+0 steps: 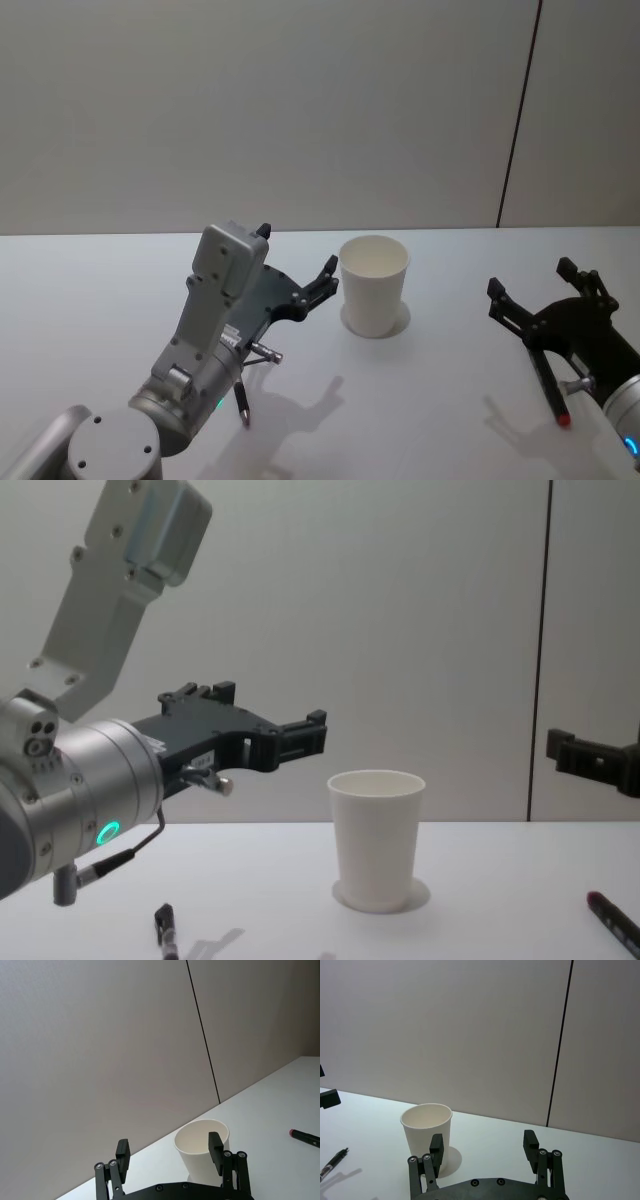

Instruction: Place the pen into the pen holder.

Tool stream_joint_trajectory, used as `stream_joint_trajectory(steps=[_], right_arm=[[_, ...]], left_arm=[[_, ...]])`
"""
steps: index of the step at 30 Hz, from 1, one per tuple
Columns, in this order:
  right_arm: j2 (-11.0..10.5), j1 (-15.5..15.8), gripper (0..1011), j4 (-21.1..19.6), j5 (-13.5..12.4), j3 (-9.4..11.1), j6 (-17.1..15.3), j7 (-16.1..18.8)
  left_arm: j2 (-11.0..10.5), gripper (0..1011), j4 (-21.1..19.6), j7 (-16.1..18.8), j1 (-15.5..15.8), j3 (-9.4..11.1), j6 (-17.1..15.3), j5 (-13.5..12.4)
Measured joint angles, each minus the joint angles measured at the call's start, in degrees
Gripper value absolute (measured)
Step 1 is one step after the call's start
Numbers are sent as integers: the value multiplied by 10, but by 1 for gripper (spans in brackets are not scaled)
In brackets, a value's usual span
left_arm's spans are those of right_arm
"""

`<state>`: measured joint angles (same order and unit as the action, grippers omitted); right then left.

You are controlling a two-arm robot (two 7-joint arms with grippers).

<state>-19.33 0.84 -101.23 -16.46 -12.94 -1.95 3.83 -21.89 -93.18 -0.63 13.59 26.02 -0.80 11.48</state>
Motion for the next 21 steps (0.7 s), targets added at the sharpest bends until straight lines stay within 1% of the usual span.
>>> stream_joint_trajectory(steps=[7,13,16,17,21], right_arm=[[0,0,1001,0,-1,0,-1,0],[-1,-2,1001,-4,-8,3,-12,5],[-4,-6,1002,-9,-17,7,-28,10],[-4,-6,1001,-9,-17,7,-28,10],[-8,-10,1001,-15,-31,13,-53,16]], left_arm=[[0,1004,0,0,0,0,0,0],[0,1004,0,0,0,0,0,0],[0,1004,0,0,0,0,0,0],[0,1004,0,0,0,0,0,0],[0,1004,0,0,0,0,0,0]])
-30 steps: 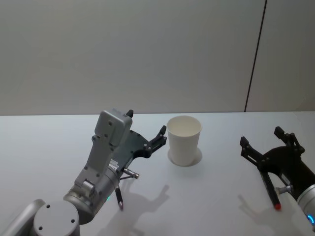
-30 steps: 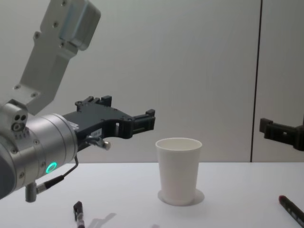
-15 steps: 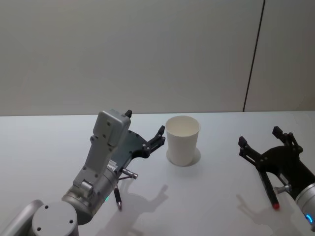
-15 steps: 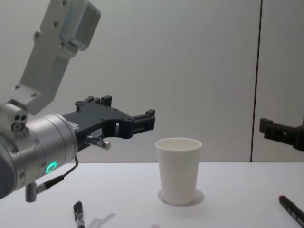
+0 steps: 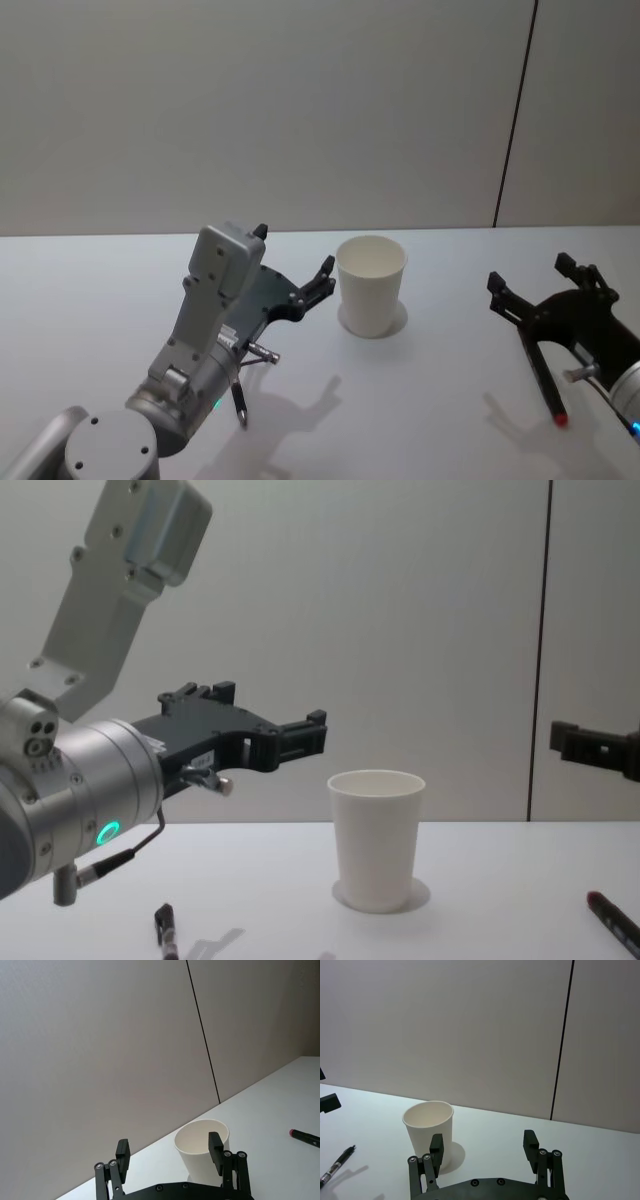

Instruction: Place the pen into the pen holder.

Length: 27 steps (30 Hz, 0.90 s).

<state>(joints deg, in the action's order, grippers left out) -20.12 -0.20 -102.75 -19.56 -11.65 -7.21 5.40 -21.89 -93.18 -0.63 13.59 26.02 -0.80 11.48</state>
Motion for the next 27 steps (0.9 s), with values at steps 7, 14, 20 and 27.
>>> stream_joint_trajectory(steps=[7,14,20,27], right_arm=[[-7,-6,1001,-9,-26,10,-44,4],[-11,-12,1001,-19,-59,20,-104,-5],[-12,-19,1001,-23,-74,24,-151,-16],[-7,-36,1001,-24,-90,27,-224,-36]], left_arm=[[0,1004,0,0,0,0,0,0],[0,1004,0,0,0,0,0,0],[0,1004,0,0,0,0,0,0],[0,1004,0,0,0,0,0,0]])
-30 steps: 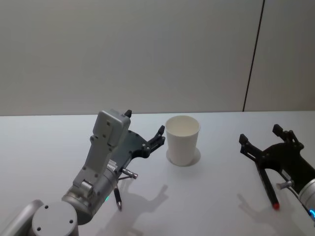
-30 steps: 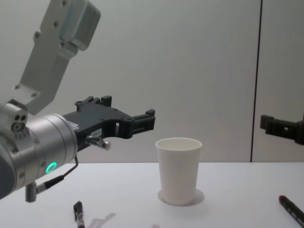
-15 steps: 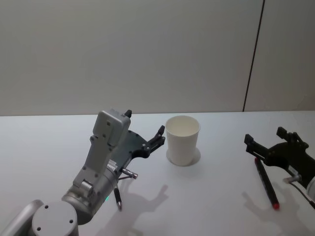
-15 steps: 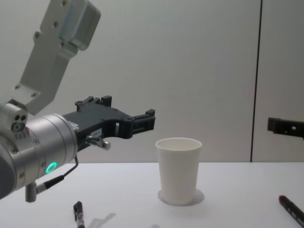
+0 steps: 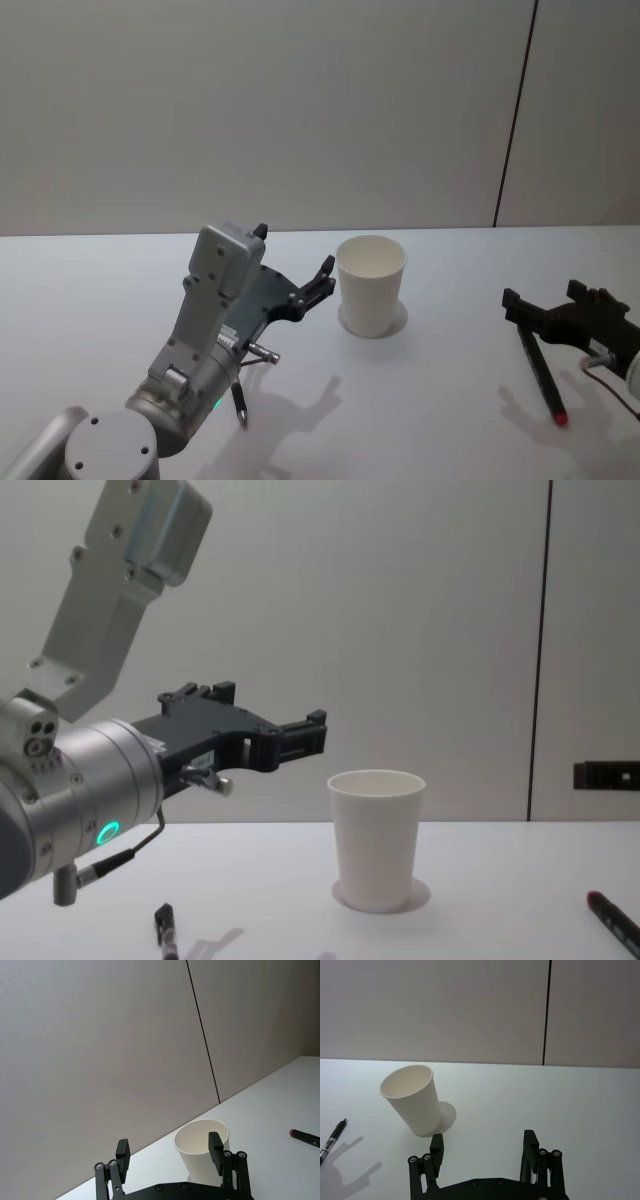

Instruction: Place the pen into the pen holder.

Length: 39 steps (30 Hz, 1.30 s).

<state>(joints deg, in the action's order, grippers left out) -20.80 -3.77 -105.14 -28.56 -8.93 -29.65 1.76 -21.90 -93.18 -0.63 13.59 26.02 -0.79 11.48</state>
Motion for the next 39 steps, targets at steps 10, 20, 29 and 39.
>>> stream_joint_trajectory(steps=[10,20,29,39], right_arm=[[14,-33,1001,17,-17,4,-78,-33],[31,-72,1001,48,-31,9,-143,-62],[44,-108,1001,81,-34,11,-190,-76],[45,-113,1001,89,-18,8,-188,-62]], left_arm=[[0,1004,0,0,0,0,0,0],[0,1004,0,0,0,0,0,0],[0,1004,0,0,0,0,0,0],[0,1004,0,0,0,0,0,0]])
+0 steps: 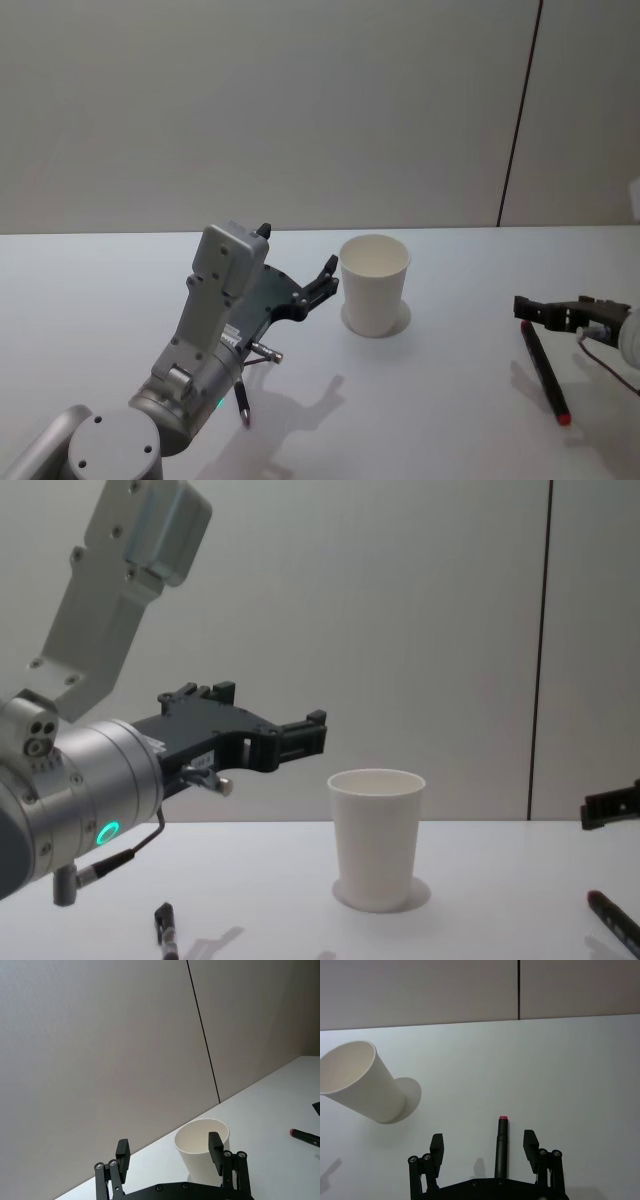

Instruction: Place the pen into the pen holder.

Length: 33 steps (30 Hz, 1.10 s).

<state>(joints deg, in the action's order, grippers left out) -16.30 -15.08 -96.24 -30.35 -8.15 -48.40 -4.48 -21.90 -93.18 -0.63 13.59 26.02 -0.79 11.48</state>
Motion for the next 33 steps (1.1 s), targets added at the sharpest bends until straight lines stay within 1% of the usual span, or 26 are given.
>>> stream_joint_trajectory(steps=[5,13,20,33], right_arm=[[0,-4,1001,5,11,-4,-5,13],[4,-25,1002,34,44,-17,-18,50],[6,-38,1002,52,64,-24,-24,69],[1,-50,1001,70,90,-25,-40,95]], left_arm=[[0,1004,0,0,0,0,0,0],[0,1004,0,0,0,0,0,0],[0,1004,0,0,0,0,0,0],[0,1004,0,0,0,0,0,0]])
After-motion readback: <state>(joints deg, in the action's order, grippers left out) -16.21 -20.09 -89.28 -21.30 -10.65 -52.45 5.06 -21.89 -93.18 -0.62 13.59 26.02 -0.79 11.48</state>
